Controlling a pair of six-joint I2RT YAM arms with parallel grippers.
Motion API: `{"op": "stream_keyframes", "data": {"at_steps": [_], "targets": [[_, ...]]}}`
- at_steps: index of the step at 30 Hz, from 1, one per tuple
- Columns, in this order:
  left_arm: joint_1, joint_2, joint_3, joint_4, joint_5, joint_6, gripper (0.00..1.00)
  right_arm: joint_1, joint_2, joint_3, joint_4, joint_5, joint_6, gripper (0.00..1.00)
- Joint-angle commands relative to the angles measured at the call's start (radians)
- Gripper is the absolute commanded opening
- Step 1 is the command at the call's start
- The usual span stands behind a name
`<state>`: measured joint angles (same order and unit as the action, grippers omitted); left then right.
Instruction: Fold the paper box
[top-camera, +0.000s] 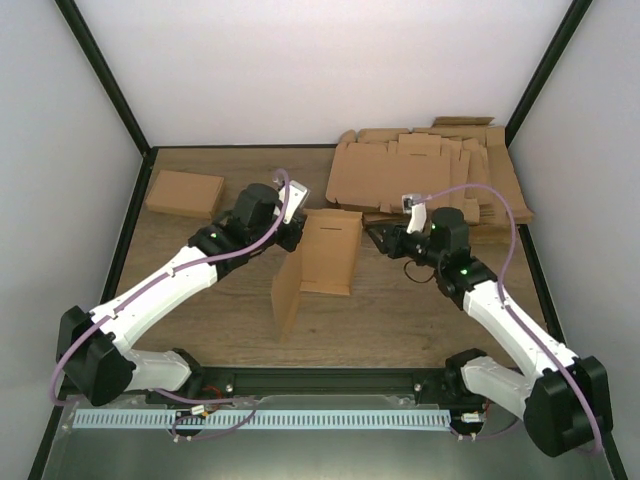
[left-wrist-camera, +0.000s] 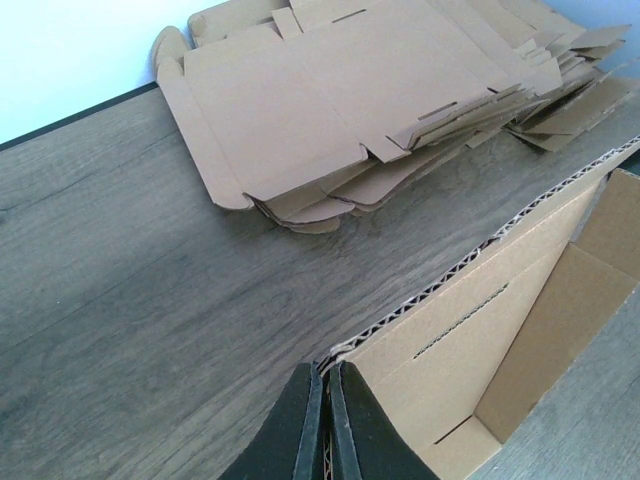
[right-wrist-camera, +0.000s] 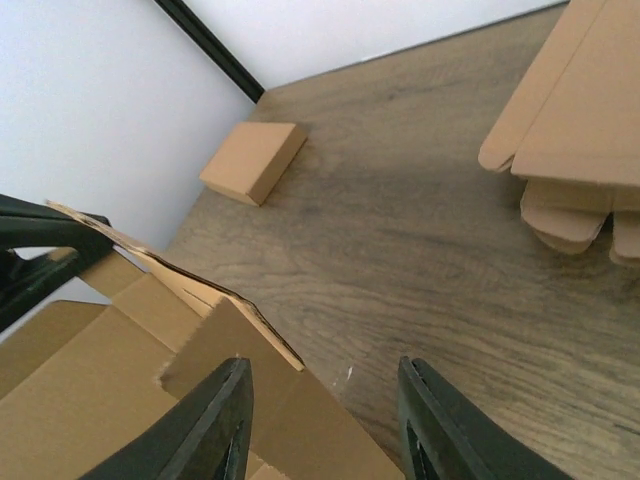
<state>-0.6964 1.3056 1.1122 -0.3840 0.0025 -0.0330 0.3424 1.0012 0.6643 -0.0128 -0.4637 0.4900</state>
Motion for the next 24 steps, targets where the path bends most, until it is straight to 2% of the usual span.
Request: {"op": "stream_keyframes", "data": {"at_steps": [1, 10, 19, 24], "targets": [[-0.007, 0.000, -0.006, 0.022, 0.012, -0.005, 0.04, -0.011, 0.042, -0.003, 0.055, -0.085, 0.002, 0.42], [-0.009, 0.002, -0.005, 0.025, 0.031, -0.008, 0.04, -0.010, 0.129, 0.026, 0.064, -0.192, -0.040, 0.41], [-0.016, 0.009, -0.005, 0.023, 0.049, -0.002, 0.04, -0.010, 0.155, 0.054, 0.008, -0.188, -0.066, 0.39], [-0.017, 0.005, -0.007, 0.030, 0.071, -0.017, 0.09, -0.010, 0.159, 0.050, -0.001, -0.200, -0.072, 0.36]]}}
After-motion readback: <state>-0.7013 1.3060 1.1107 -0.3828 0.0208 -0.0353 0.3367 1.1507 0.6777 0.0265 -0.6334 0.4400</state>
